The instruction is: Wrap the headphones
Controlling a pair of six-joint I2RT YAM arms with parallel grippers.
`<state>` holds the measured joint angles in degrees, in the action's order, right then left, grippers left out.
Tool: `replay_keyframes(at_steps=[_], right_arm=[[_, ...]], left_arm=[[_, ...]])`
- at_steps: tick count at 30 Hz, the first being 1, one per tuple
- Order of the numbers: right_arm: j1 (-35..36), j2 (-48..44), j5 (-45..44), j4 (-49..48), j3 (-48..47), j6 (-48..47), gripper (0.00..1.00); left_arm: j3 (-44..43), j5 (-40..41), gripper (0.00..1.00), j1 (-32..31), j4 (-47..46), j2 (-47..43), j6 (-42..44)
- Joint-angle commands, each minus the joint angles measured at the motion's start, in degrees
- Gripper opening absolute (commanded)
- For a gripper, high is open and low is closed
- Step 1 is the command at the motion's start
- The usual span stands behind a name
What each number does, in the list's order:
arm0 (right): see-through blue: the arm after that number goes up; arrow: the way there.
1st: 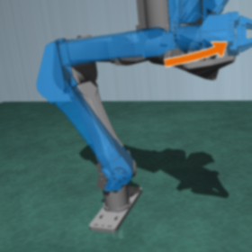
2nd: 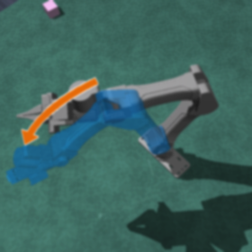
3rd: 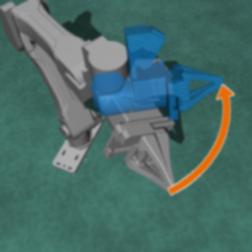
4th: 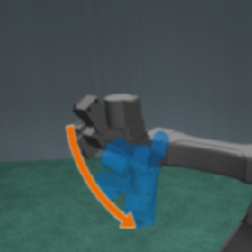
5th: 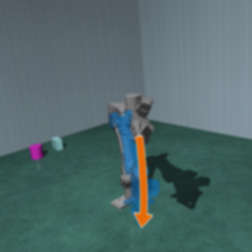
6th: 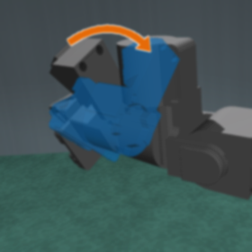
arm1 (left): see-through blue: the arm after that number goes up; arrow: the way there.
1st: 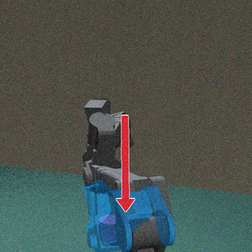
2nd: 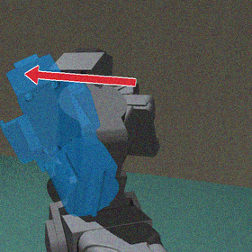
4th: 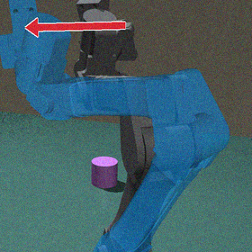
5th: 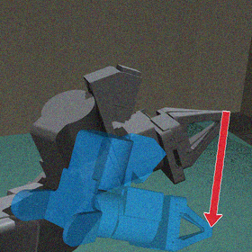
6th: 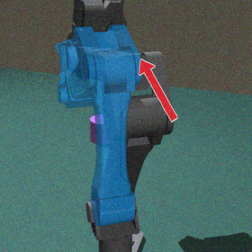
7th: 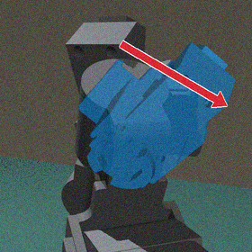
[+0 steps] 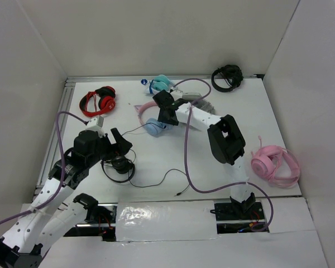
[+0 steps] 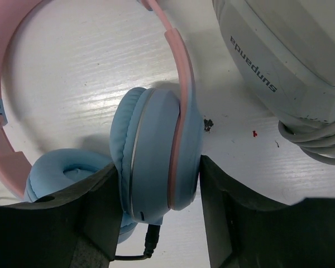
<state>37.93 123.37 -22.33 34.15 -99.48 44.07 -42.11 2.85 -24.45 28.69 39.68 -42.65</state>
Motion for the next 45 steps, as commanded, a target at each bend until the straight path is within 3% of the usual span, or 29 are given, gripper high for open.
replay_keyframes(at_steps=[1,5,8,12,16,20,22,26,29,36,38,39,40,41,42,45], right_arm=[[0.21,-3.48,-2.98,-3.3,0.77,-2.41,0.36],[2.23,-10.24,-5.88,-6.02,5.26,-6.62,0.3],[4.07,-16.48,-5.36,-9.61,10.25,-14.25,0.15],[5.22,-24.3,-3.35,-11.64,16.32,-24.0,0.1],[5.22,-33.0,9.27,-16.47,28.68,-33.86,0.01],[4.87,-44.51,23.79,-17.37,38.9,-51.86,0.0],[4.52,-47.42,32.5,-14.05,43.22,-62.12,0.0],[0.49,-47.54,42.18,-4.99,42.89,-71.49,0.02],[-0.75,-43.5,40.36,-2.77,40.25,-71.85,0.08],[-0.67,-37.15,24.8,-14.01,39.89,-60.78,0.18],[-0.67,-37.06,20.15,-17.61,40.42,-58.68,0.25],[-0.67,-37.15,18.82,-18.76,40.68,-57.97,0.31],[-0.67,-37.32,16.03,-19.81,41.12,-57.09,0.65],[-0.58,-37.59,15.22,-21.22,41.21,-56.04,0.71],[-0.49,-38.37,14.6,-21.93,41.3,-55.51,0.99],[0.47,-41.01,14.77,-23.86,41.21,-52.35,1.0]], left_arm=[[-0.96,1.8,0.99,0.36,-0.91,-0.66,-2.34],[-1.83,1.37,0.99,0.36,0.58,1.18,-3.13],[-2.01,0.84,0.99,0.36,0.67,1.54,-3.32],[-1.4,-1.44,0.99,0.36,-0.91,1.28,-2.0],[-1.57,-3.55,0.99,0.36,-1.44,1.8,-0.85],[-1.75,-5.57,1.0,0.19,-1.96,2.77,0.2],[-1.84,-7.06,0.99,0.28,-2.23,3.12,0.38],[-1.75,-9.18,0.99,0.19,-3.46,3.82,1.61],[-1.58,-9.36,0.99,0.19,-3.55,4.44,1.87],[-1.66,-10.06,0.99,0.28,-3.73,5.32,1.96],[-1.75,-10.06,0.99,0.19,-3.81,5.32,1.96],[-1.66,-10.15,0.99,0.19,-3.73,5.32,1.87],[-1.66,-10.15,0.99,0.19,-3.73,5.32,1.96],[-1.66,-10.06,0.99,0.19,-3.73,5.41,1.79],[-1.66,-10.06,0.99,0.28,-3.73,5.49,1.87],[-1.14,-10.32,0.99,0.19,-4.95,5.76,1.96]])
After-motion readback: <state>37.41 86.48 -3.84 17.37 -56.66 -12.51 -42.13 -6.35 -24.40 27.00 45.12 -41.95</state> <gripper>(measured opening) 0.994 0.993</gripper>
